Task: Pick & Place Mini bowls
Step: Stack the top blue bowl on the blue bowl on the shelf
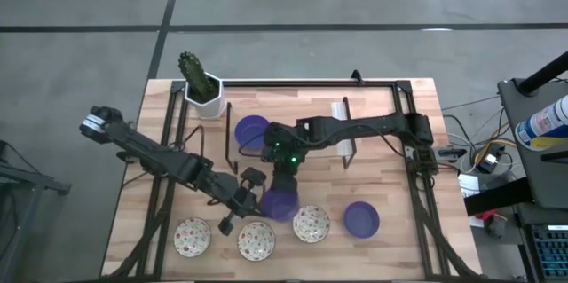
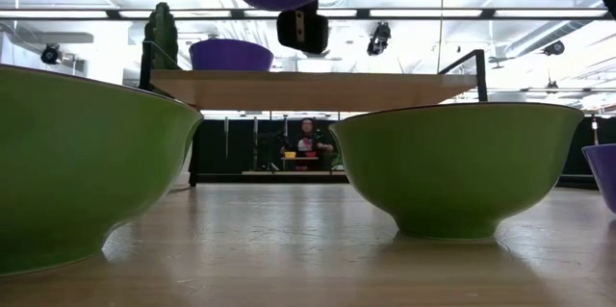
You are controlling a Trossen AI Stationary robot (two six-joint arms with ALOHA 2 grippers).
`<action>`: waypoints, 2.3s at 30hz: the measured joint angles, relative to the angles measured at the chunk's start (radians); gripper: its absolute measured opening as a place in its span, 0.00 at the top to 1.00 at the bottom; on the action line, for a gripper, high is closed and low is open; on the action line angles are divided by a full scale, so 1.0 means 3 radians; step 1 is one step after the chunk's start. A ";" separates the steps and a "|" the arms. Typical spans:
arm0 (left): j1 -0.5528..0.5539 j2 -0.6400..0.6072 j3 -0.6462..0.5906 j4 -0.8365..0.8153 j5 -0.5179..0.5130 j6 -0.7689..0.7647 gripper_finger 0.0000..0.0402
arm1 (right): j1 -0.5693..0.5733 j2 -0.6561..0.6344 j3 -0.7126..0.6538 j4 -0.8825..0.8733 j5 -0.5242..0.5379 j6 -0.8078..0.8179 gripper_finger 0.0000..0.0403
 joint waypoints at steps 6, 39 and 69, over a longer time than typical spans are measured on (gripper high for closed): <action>-0.0013 -0.0095 0.0111 -0.0407 0.0040 -0.0223 1.00 | -0.0031 -0.0032 0.0048 -0.0043 0.0147 -0.0207 0.72; 0.0583 -0.0087 0.1492 -0.2770 -0.1924 -0.0373 1.00 | 0.0551 -0.1599 -0.0827 0.0010 0.1753 -0.0793 0.55; 0.1111 0.0624 0.2008 -0.3558 -0.1232 -0.0466 1.00 | 0.0639 -0.1638 -0.1185 0.0085 0.1750 -0.0767 0.57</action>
